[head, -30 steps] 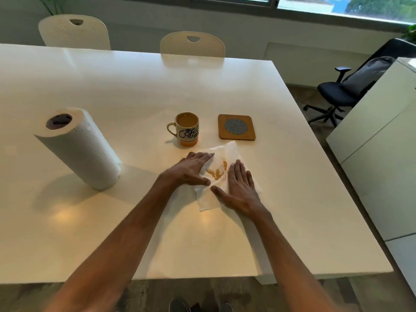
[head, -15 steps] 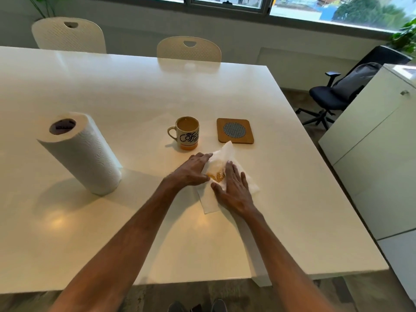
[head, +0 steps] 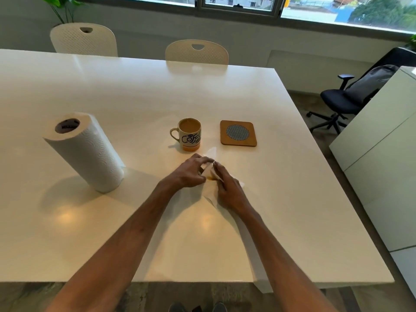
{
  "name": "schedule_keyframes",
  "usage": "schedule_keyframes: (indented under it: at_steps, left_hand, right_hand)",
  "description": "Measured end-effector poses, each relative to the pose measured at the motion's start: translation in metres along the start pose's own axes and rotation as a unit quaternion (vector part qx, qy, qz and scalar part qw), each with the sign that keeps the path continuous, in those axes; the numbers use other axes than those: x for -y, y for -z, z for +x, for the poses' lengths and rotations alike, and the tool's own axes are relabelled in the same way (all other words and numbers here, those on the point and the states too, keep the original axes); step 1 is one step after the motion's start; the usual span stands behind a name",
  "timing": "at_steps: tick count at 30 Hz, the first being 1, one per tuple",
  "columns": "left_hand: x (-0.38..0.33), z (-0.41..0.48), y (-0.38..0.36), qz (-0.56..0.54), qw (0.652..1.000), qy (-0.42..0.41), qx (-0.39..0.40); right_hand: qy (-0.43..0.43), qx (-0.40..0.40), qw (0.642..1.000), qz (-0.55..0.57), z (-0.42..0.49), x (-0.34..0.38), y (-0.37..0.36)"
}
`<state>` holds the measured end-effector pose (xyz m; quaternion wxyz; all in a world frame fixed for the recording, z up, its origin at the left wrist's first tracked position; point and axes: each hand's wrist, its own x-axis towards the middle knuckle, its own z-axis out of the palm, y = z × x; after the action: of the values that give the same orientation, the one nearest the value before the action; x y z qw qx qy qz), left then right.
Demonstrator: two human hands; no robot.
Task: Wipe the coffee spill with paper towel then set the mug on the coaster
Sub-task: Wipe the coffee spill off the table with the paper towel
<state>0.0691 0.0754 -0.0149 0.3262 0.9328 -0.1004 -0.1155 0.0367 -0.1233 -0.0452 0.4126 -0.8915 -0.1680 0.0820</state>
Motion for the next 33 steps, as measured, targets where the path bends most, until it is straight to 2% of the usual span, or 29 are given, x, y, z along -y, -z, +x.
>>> schedule_keyframes:
  at_steps: [3, 7, 9, 13, 17, 20, 22, 25, 29, 33]
  left_hand:
    - [-0.003, -0.001, -0.005, 0.054, 0.997, -0.011, -0.045]
    - [-0.005, -0.002, -0.011, 0.053, 0.994, -0.017, -0.098]
    - [-0.006, -0.004, -0.012, 0.018, 0.995, -0.003, -0.098]
    - [-0.009, -0.009, -0.005, -0.069, 0.993, 0.025, -0.098]
    - [0.006, -0.021, 0.001, -0.002, 0.969, 0.038, -0.246]
    - [0.023, -0.031, -0.003, -0.007, 0.947, 0.043, -0.319]
    - [0.032, -0.034, -0.010, -0.002, 0.951, 0.047, -0.305]
    - [0.038, -0.034, -0.025, 0.015, 0.963, 0.050, -0.265]
    - [0.038, -0.033, -0.041, 0.024, 0.963, 0.062, -0.262]
    - [0.041, -0.030, -0.042, 0.036, 0.962, 0.073, -0.262]
  right_hand:
    - [0.027, -0.044, 0.998, -0.027, -0.005, 0.001, -0.002]
    - [0.059, -0.003, 0.989, -0.132, -0.011, -0.005, -0.018]
    - [0.072, -0.004, 0.986, -0.154, -0.011, -0.006, -0.023]
    - [0.100, -0.040, 0.987, -0.122, -0.005, 0.003, -0.021]
    - [0.122, -0.061, 0.982, -0.129, -0.007, 0.005, -0.010]
    - [0.118, -0.169, 0.976, -0.066, -0.004, -0.001, 0.012]
    - [0.082, -0.257, 0.963, 0.014, 0.004, -0.008, 0.031]
    - [0.031, -0.307, 0.949, 0.068, 0.017, -0.018, 0.051]
    - [0.000, -0.279, 0.960, 0.029, 0.030, -0.019, 0.050]
    - [0.006, -0.156, 0.983, -0.102, 0.032, -0.009, 0.035]
